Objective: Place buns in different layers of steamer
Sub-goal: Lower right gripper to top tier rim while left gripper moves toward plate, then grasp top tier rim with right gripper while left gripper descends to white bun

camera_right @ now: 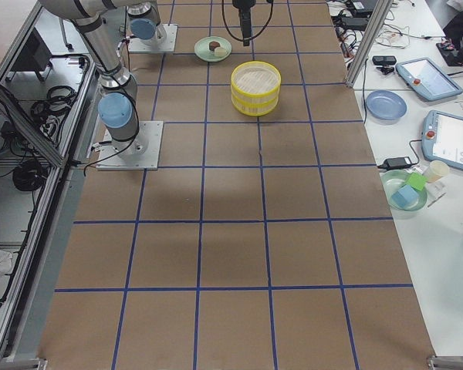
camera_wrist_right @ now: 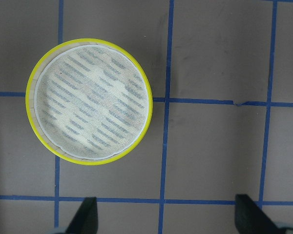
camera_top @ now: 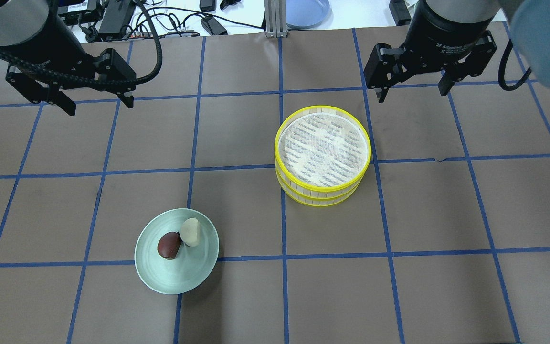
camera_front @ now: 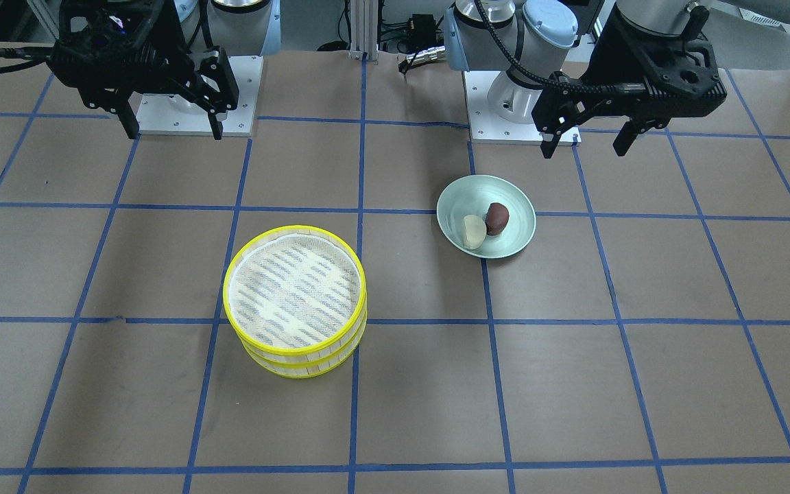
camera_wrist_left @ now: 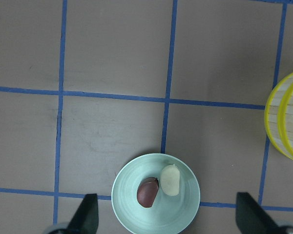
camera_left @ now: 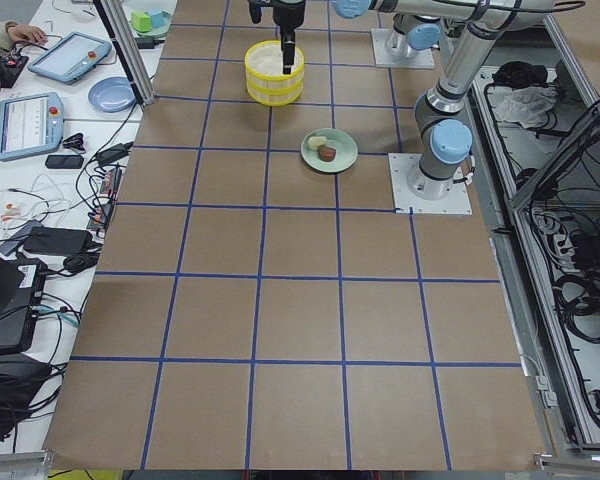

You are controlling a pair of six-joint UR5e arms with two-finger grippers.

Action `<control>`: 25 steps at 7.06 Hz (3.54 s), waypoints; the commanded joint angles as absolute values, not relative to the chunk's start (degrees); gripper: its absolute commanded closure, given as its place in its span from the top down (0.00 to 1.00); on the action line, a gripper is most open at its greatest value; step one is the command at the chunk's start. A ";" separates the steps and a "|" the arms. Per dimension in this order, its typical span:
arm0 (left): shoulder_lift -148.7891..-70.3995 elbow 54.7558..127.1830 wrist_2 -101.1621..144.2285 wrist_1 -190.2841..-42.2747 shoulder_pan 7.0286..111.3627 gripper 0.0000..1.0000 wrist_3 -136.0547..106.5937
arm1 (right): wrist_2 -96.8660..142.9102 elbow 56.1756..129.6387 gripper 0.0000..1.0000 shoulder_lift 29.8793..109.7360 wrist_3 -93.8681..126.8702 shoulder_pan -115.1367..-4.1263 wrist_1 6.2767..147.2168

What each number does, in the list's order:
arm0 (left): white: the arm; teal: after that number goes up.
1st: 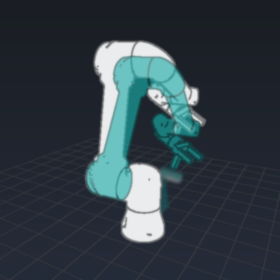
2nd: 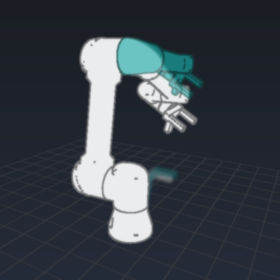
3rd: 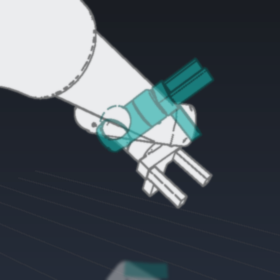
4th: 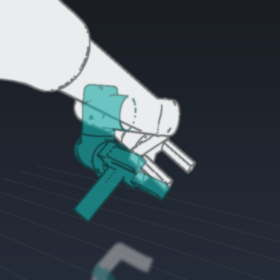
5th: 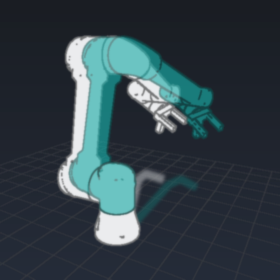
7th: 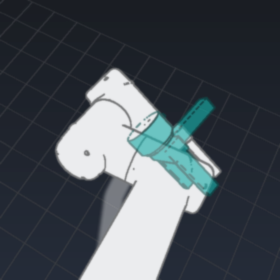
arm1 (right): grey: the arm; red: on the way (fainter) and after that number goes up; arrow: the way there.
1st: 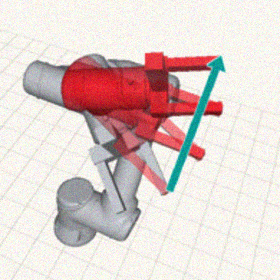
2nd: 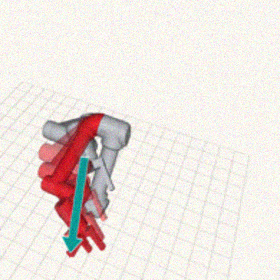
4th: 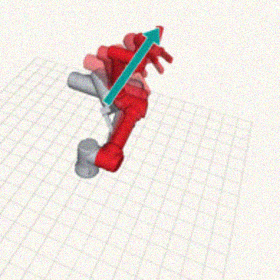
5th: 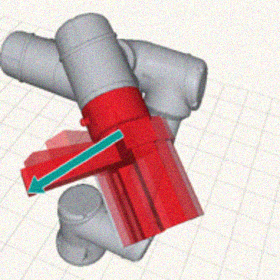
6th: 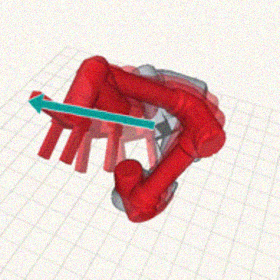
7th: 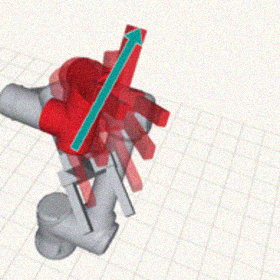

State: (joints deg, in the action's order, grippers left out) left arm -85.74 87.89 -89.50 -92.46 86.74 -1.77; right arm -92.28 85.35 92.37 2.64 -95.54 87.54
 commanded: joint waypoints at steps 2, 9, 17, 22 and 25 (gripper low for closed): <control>-85.96 87.98 -89.39 -92.73 86.57 1.00 -1.76 | -92.29 85.43 1.00 92.37 2.64 -95.54 87.45; -85.69 89.65 -90.62 -96.50 86.13 1.00 -1.85 | -92.38 90.50 1.00 91.94 3.25 -95.45 88.24; -86.22 96.73 -89.57 -95.90 86.92 1.00 -2.10 | -92.20 103.80 0.52 74.35 3.78 -95.80 115.66; -91.04 107.30 -88.77 -91.52 90.77 1.00 -2.11 | -92.29 103.45 0.00 74.53 7.73 -95.45 115.31; -97.45 109.24 -88.94 -90.53 91.41 0.91 -2.11 | -91.50 103.36 0.00 74.53 7.73 -93.35 114.96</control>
State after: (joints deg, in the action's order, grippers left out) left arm -94.89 108.48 -88.83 -90.88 91.25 -2.13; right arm -91.98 103.38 74.52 7.67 -94.49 115.05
